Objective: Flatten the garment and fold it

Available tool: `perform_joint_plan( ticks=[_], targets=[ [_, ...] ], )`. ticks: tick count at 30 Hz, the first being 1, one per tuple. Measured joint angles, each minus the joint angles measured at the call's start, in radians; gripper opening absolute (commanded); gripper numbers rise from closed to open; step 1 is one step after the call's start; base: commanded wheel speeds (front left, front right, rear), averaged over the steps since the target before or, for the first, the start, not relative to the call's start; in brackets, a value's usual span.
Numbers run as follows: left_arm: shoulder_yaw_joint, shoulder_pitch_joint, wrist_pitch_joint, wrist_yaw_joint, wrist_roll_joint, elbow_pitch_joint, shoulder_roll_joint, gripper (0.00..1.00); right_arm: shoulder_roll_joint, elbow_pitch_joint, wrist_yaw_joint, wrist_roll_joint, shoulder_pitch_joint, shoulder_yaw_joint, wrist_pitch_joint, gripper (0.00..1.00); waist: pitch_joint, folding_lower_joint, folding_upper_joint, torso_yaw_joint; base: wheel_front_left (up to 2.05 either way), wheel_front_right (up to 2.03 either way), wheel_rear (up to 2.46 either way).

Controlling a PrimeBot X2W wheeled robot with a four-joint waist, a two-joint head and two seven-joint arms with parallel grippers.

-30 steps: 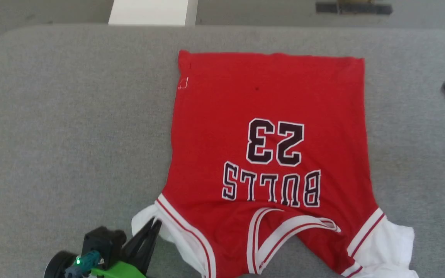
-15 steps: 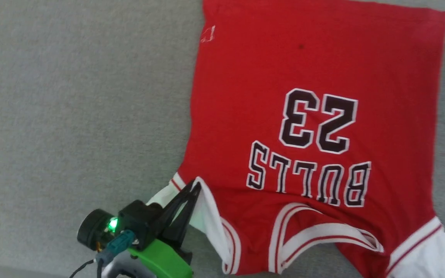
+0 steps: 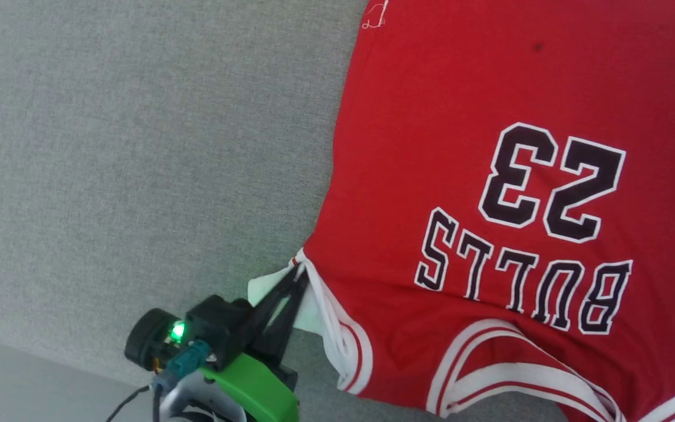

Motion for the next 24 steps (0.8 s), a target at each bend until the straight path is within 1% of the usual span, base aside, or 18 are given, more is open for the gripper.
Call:
perform_joint_plan(
  ticks=[4,7,11,13,15,17,21,23,24],
  targets=[
    [0.024,0.002,-0.014,0.013,-0.002,0.000,0.006,0.00,-0.005,-0.014,0.000,0.028,0.024,-0.014,-0.061,0.00,-0.021,0.0000,0.0000,-0.019,0.00,0.00,0.00],
    [0.031,0.007,-0.018,0.013,-0.011,0.000,0.012,0.00,-0.016,-0.037,0.000,0.051,0.070,-0.044,-0.102,0.00,-0.048,0.0000,0.0000,-0.035,0.00,0.00,0.00],
    [0.045,0.026,-0.026,0.013,-0.030,0.011,0.018,0.00,-0.031,-0.106,0.000,0.092,0.223,-0.125,-0.142,0.00,-0.113,-0.0001,0.0000,-0.063,0.00,0.00,0.00],
    [0.052,0.042,-0.027,0.016,-0.046,0.022,0.027,0.00,-0.017,-0.146,0.000,0.108,0.317,-0.175,-0.152,0.00,-0.148,-0.0001,0.0000,-0.079,0.00,0.00,0.00],
    [0.061,0.065,-0.034,0.018,-0.067,0.032,0.032,0.00,0.016,-0.202,0.000,0.116,0.432,-0.235,-0.162,0.00,-0.187,-0.0002,0.0000,-0.098,0.00,0.00,0.00],
    [0.065,0.085,-0.039,0.022,-0.073,0.040,0.036,0.00,0.064,-0.250,0.000,0.121,0.541,-0.290,-0.171,0.00,-0.221,-0.0002,0.0000,-0.117,0.00,0.00,0.00],
    [0.076,0.118,-0.054,0.031,-0.088,0.064,0.037,0.00,0.199,-0.346,0.000,0.140,0.767,-0.388,-0.203,0.00,-0.282,-0.0002,0.0000,-0.161,0.00,0.00,0.00],
    [0.079,0.133,-0.062,0.034,-0.107,0.074,0.034,0.00,0.271,-0.376,0.000,0.150,0.873,-0.418,-0.233,0.00,-0.307,-0.0002,0.0000,-0.189,0.00,0.00,0.00],
    [0.079,0.136,-0.062,0.035,-0.112,0.077,0.033,0.00,0.291,-0.381,0.000,0.152,0.903,-0.423,-0.241,0.00,-0.313,-0.0002,0.0000,-0.197,0.00,0.00,0.00]
  ],
)
